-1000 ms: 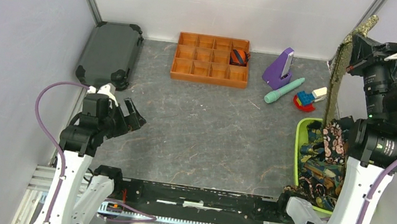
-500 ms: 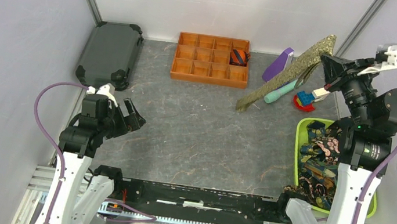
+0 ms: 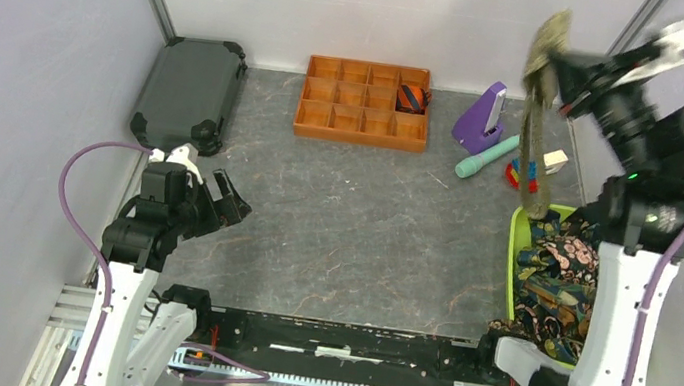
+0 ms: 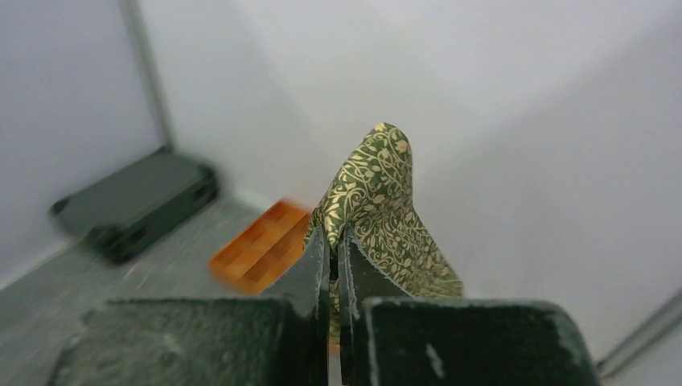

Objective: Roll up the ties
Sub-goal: Place the tie at the center of the board.

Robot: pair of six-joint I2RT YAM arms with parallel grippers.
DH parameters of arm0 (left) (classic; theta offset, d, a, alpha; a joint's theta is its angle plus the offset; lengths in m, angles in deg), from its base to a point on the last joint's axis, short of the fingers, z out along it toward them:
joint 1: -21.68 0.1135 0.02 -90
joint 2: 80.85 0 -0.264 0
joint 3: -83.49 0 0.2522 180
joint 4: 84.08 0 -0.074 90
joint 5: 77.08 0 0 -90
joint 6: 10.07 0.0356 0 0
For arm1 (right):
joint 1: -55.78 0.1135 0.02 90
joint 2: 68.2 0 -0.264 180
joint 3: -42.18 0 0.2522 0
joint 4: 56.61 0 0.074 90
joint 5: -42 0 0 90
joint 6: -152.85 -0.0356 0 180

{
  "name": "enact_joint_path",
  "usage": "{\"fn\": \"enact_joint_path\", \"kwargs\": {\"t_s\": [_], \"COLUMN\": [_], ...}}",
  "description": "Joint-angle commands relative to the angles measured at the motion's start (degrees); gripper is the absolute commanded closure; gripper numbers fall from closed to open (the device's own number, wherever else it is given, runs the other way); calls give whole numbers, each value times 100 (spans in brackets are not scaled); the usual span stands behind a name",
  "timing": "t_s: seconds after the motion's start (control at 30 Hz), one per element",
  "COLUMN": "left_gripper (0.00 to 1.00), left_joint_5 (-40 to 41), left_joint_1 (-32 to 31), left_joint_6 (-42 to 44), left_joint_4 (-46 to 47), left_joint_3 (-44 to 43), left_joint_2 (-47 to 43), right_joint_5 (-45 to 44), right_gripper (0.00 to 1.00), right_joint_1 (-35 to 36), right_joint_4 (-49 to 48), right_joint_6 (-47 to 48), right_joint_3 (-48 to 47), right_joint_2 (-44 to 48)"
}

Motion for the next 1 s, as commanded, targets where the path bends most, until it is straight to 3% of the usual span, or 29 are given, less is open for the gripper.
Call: {"fn": "enact_joint_path", "kwargs": {"t_s": [0.0,0.1,0.3,0.47,0.8,0.83,0.97], "left_gripper": [0,0,0,0,0,0,0], "left_joint_5": [17,18,33,82,105,112,151], "left_joint_1": [-15,-19,-16,-9,-9,-7,-11], "left_joint_6": [192,190,186,167,154,152,139], "left_joint_4": [139,134,139,138,130,130,108], "left_joint_3": [-11,-12,-11,-18,-21,-25,-38], "left_joint_2": [-26,-27,-41,-67,-110,-111,-134], "right_joint_5": [-192,-1127,-2475,-3775,-4791,-4739,-4280], "right_gripper": [100,100,100,100,99,92,36], "right_joint_1": [1153,2204,4437,5819,7376,7502,7739], "right_joint_4": [-295,-585,-1765,-2542,-3390,-3490,-3136], "right_joint_6": [426,711,300,-194,-1131,-1139,-936], "right_joint_3": [2297,3819,5278,5347,4574,4404,3588], "right_joint_2": [683,883,365,-693,-2816,-2974,-3435]}}
